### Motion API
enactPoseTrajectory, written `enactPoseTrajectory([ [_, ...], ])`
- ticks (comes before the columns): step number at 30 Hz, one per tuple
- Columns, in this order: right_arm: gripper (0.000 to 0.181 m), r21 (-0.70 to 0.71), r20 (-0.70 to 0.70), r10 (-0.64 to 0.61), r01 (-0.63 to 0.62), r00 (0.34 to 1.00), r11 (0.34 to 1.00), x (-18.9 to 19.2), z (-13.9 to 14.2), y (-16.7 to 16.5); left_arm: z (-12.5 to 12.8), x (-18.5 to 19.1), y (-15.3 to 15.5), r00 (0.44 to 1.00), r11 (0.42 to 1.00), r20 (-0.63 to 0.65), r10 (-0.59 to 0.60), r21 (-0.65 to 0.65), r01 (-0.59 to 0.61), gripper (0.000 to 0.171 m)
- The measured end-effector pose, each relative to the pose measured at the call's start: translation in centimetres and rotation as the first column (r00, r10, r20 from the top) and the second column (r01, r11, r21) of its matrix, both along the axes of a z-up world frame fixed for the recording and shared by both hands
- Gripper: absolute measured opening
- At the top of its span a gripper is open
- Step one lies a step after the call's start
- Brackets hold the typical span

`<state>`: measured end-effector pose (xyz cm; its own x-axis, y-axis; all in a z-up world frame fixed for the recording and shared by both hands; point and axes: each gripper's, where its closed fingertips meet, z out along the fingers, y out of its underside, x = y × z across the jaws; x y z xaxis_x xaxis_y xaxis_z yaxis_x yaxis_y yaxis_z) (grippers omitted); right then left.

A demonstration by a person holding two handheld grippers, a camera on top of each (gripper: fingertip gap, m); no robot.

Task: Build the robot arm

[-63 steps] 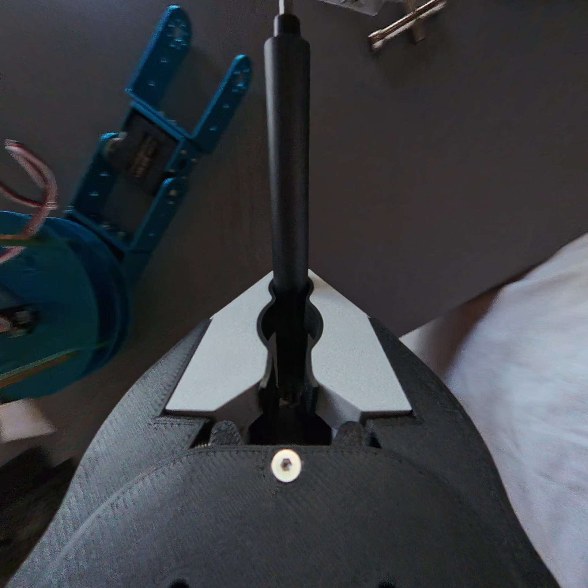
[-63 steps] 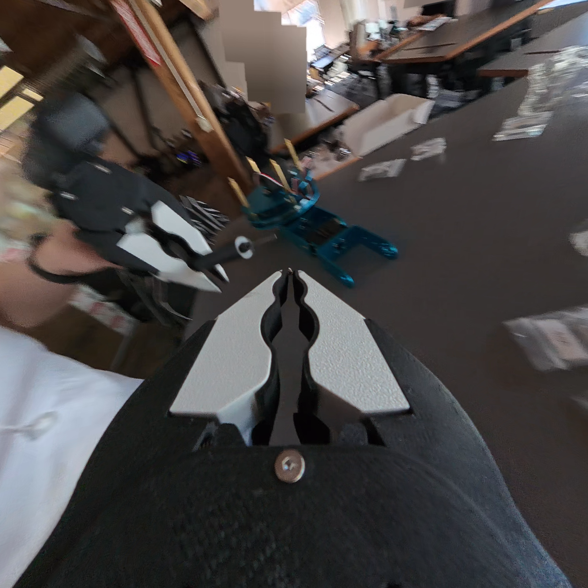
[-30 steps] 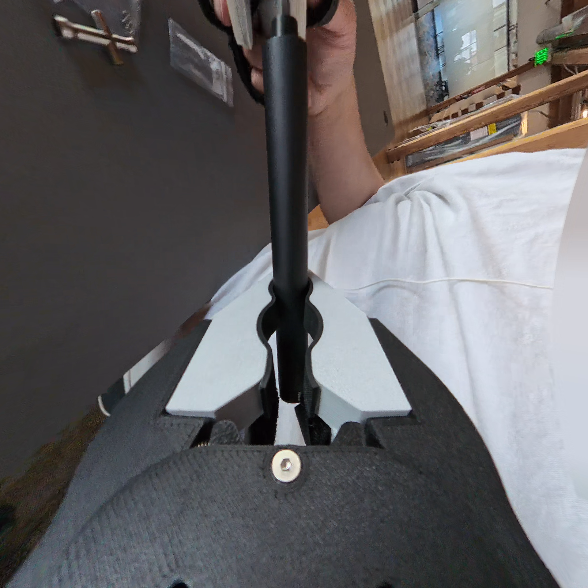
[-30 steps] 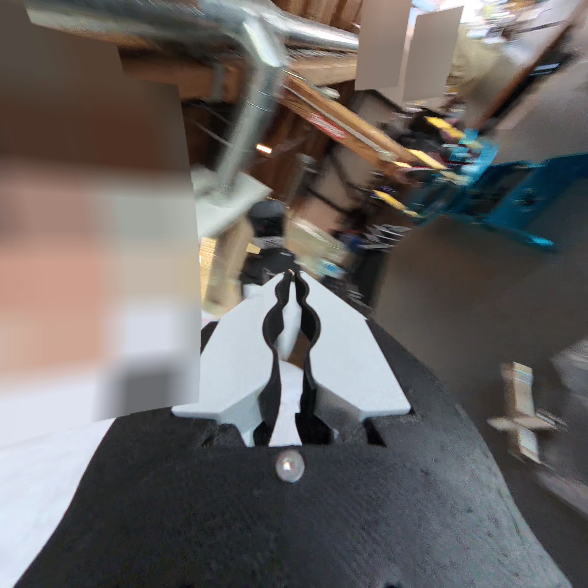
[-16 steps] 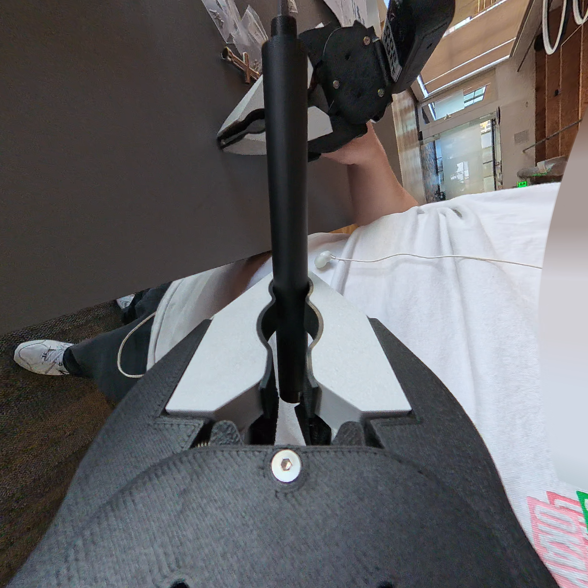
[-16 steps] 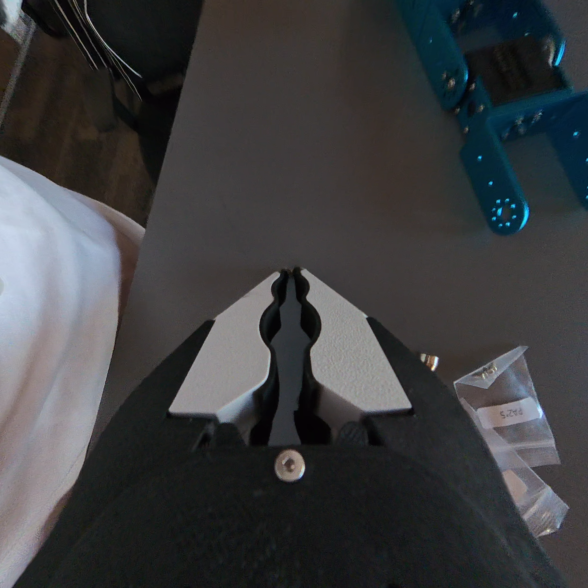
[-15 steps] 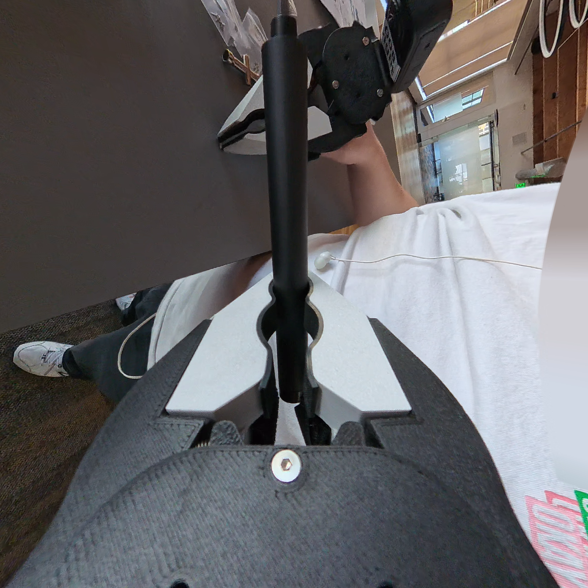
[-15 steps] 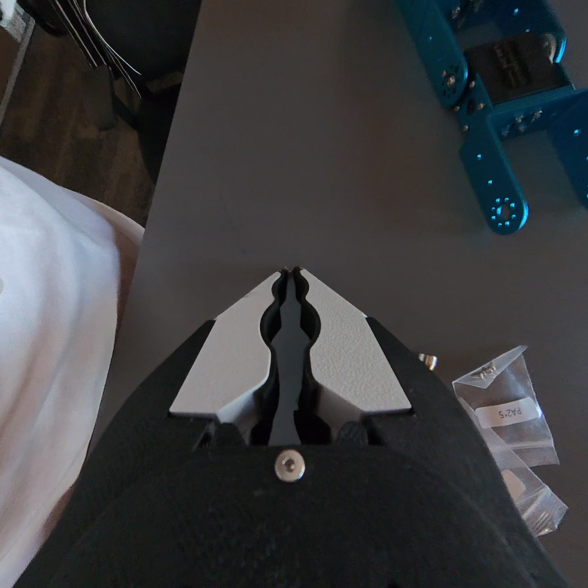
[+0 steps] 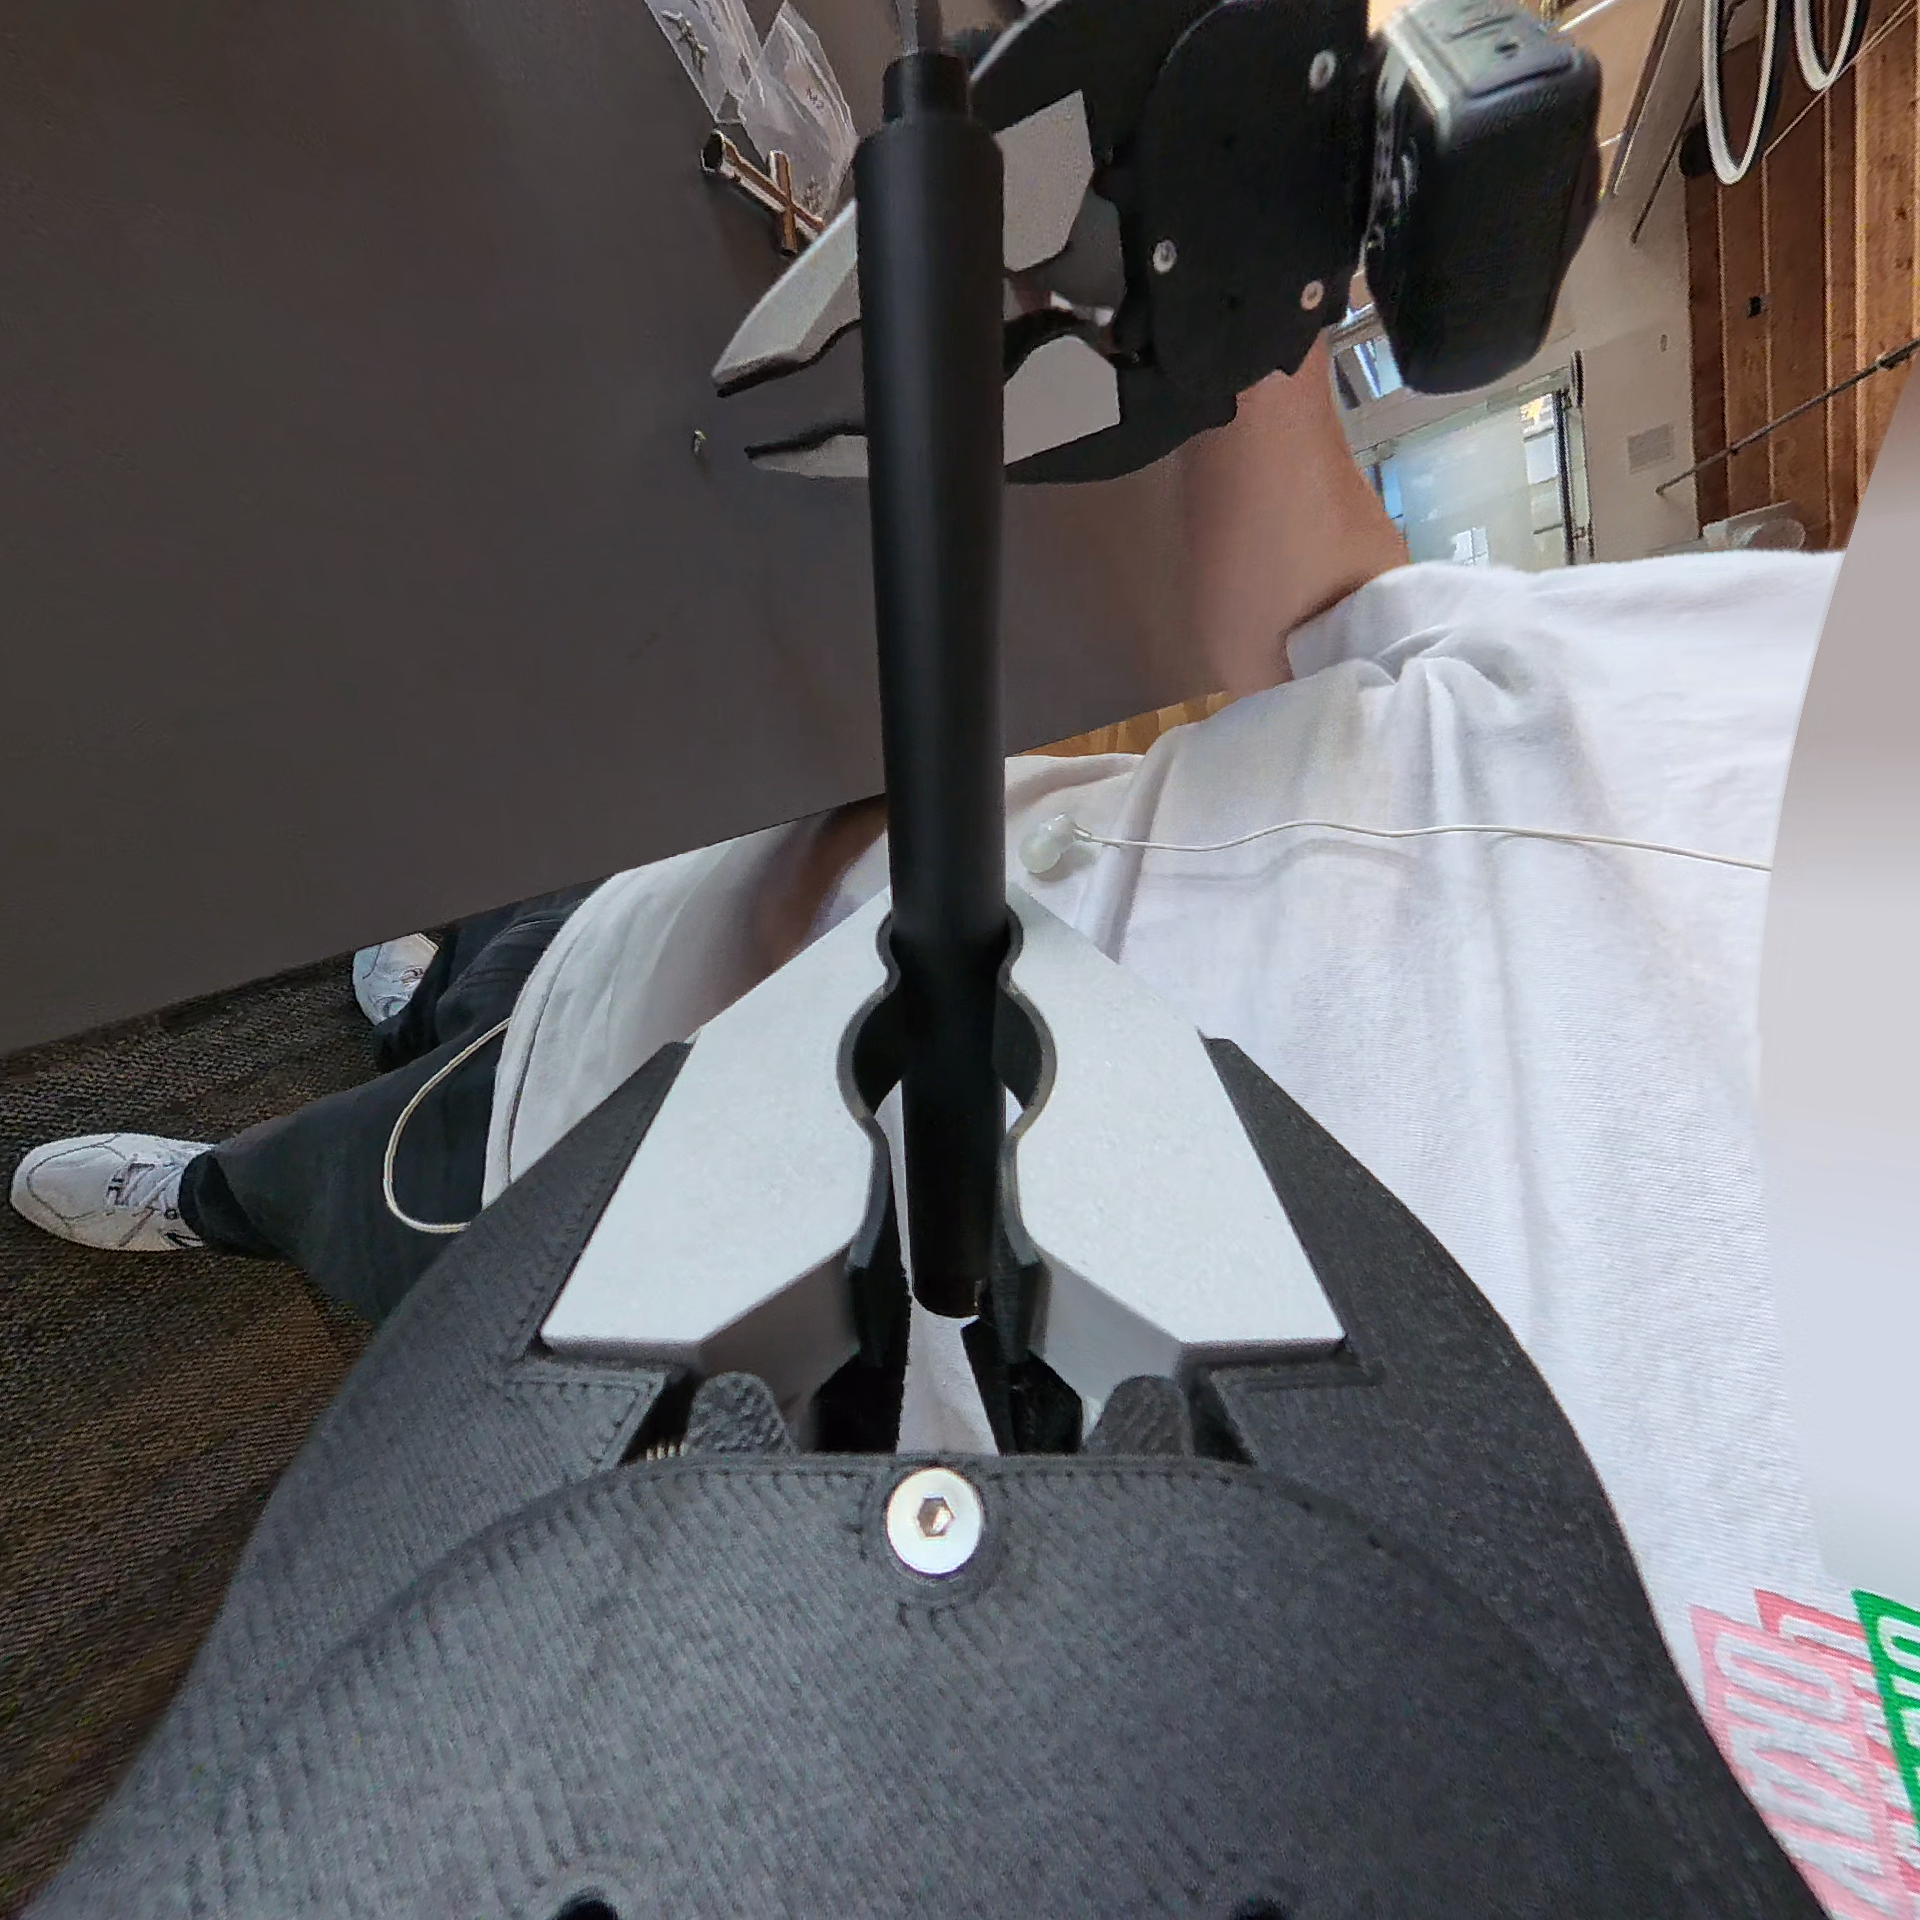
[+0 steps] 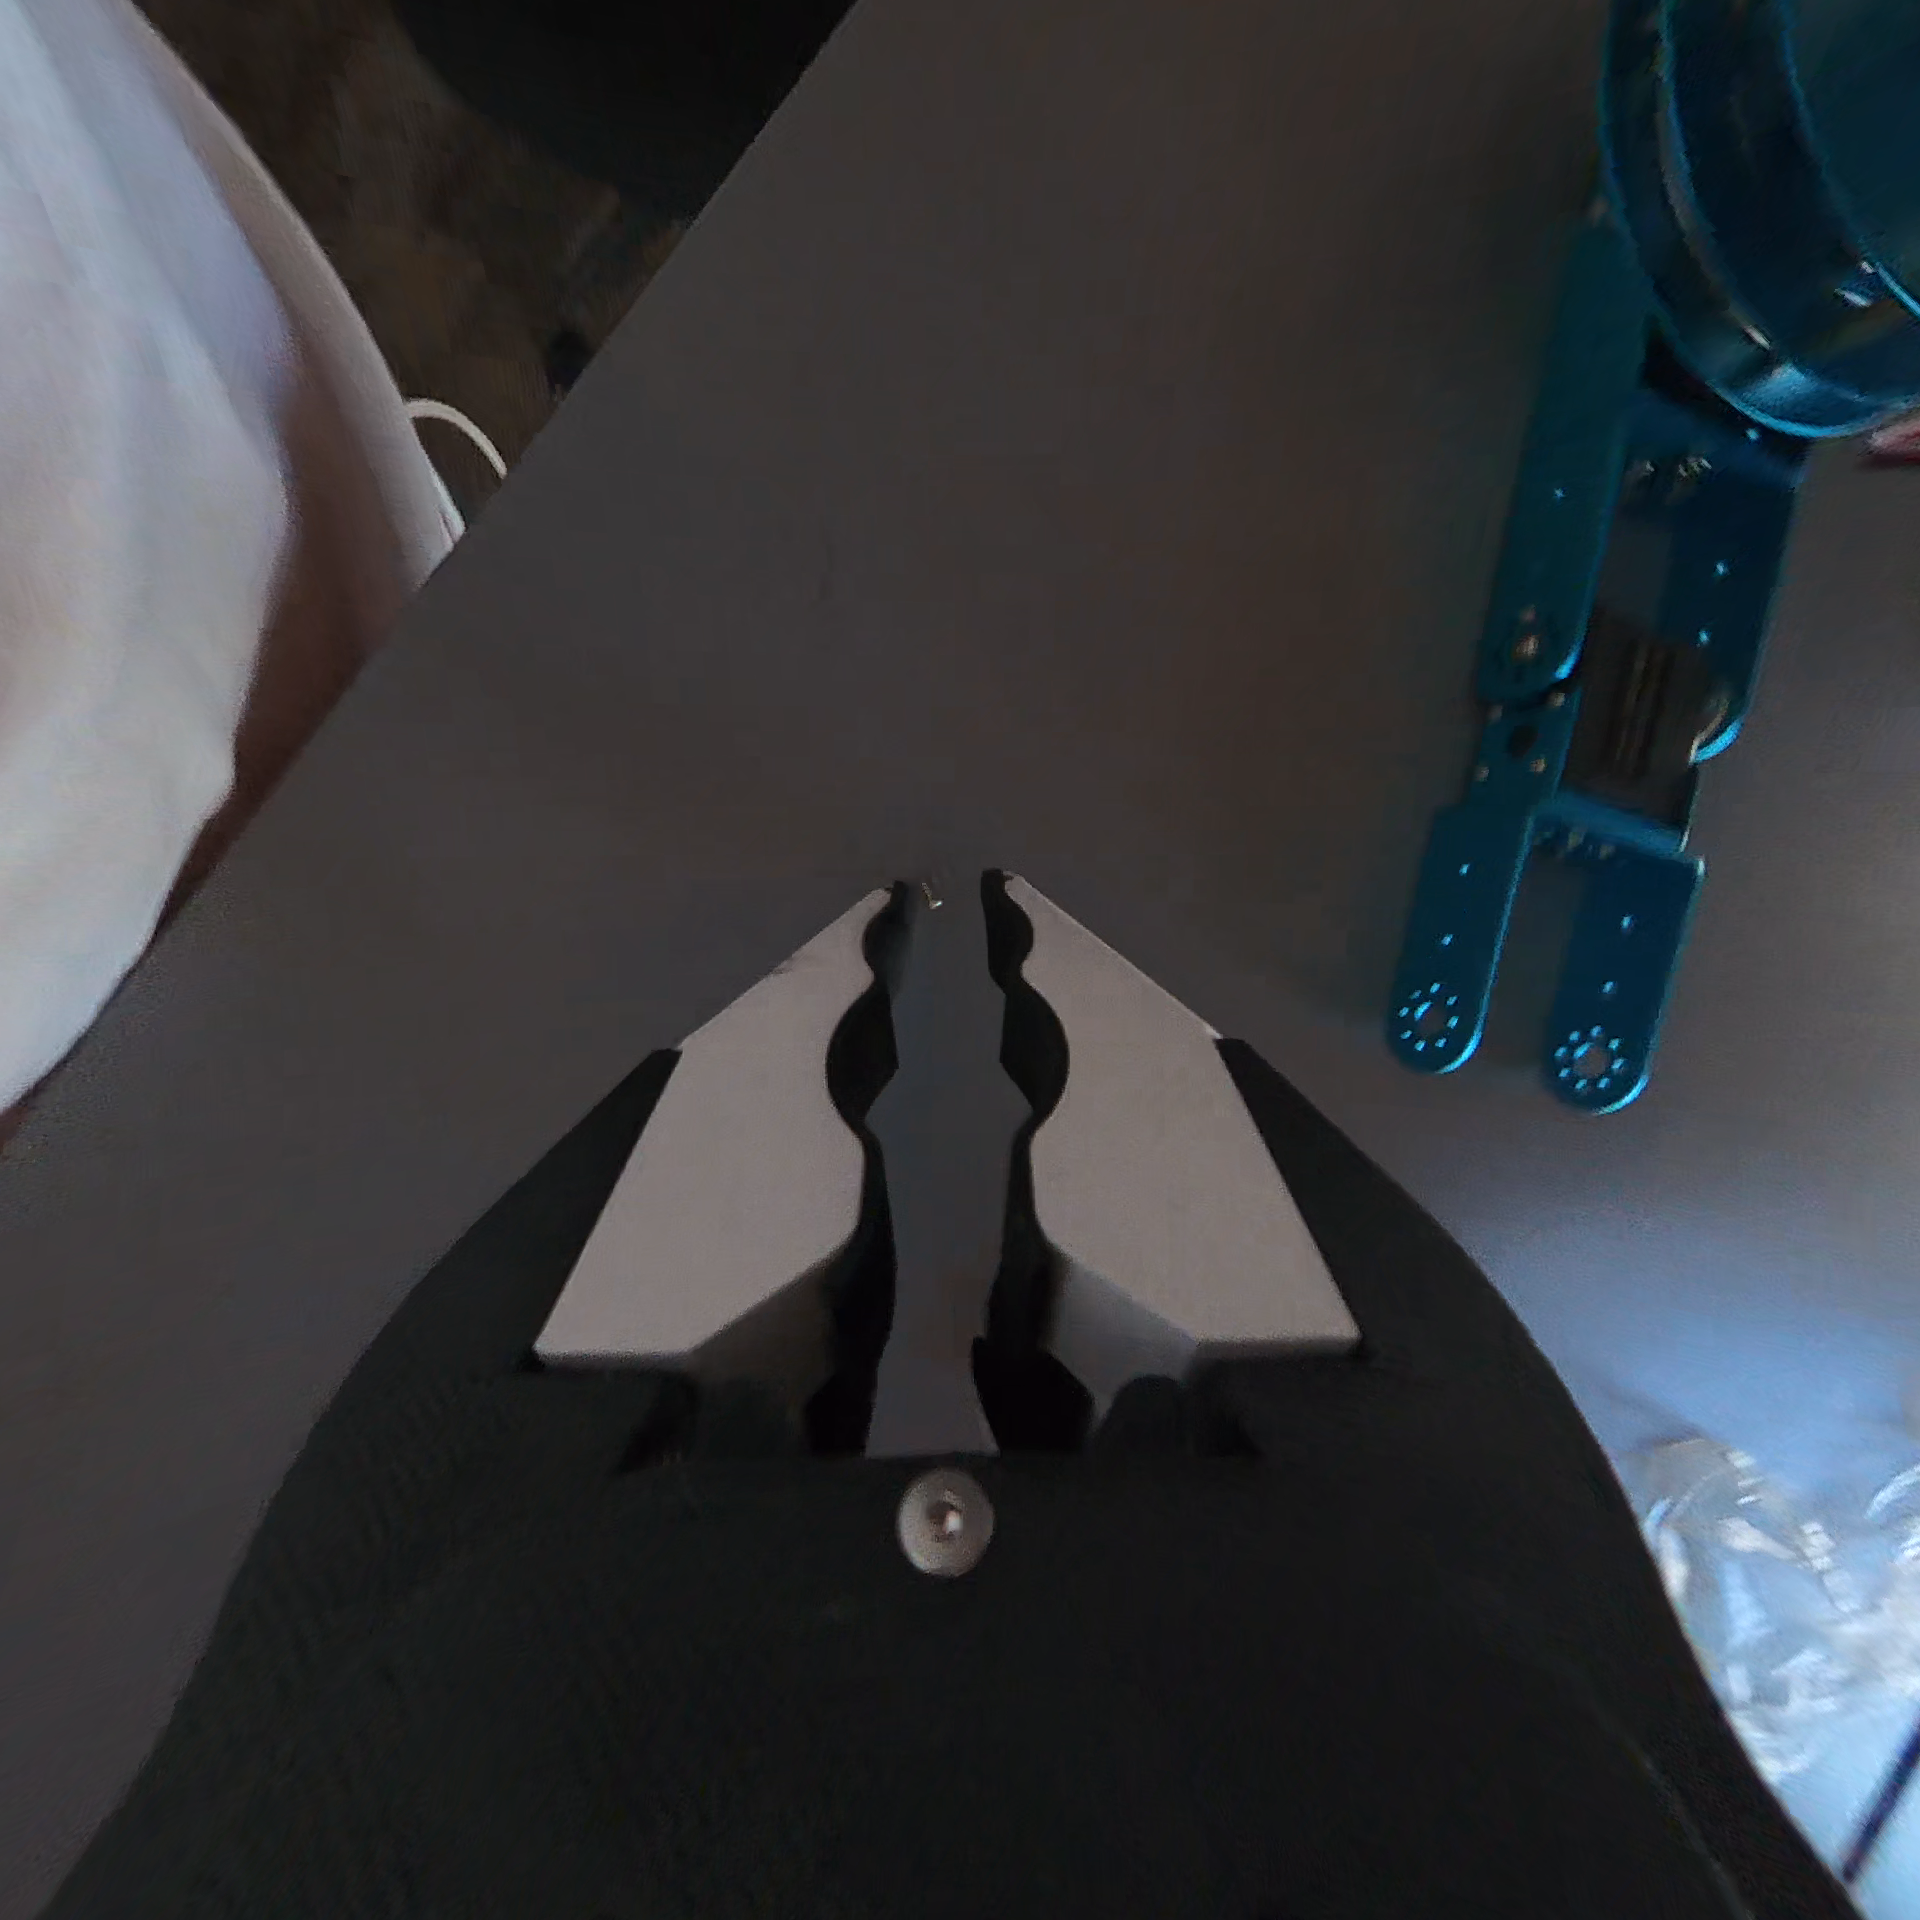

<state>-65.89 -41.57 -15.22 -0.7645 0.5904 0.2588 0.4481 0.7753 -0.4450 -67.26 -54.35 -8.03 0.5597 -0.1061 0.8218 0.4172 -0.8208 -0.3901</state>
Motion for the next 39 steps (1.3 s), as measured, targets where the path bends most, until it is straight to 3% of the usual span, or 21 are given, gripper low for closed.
enactPoseTrajectory([
  [5,0.01,0.013,0.19,0.111,-0.116,0.976,0.993,0.2,-0.8,-0.9,-0.4,0.2,-0.6,1.0,1.0,0.0,0.015,0.012,-0.015,0.008],
  [12,0.006,0.022,0.288,0.114,-0.125,0.951,0.992,0.2,-0.8,-0.6,-0.5,1.0,-1.3,0.998,0.996,0.038,0.051,0.068,-0.054,0.008],
  [23,0.006,0.093,0.329,0.094,-0.131,0.94,0.987,0.1,-1.7,-0.1,-0.6,1.4,-2.5,0.997,0.993,0.042,0.07,0.088,-0.074,0.008],
  [39,0.003,0.063,0.372,0.044,-0.073,0.927,0.995,0.3,-1.8,0.0,-0.8,1.7,-2.7,0.997,0.995,0.037,0.06,0.076,-0.063,0.008],
])
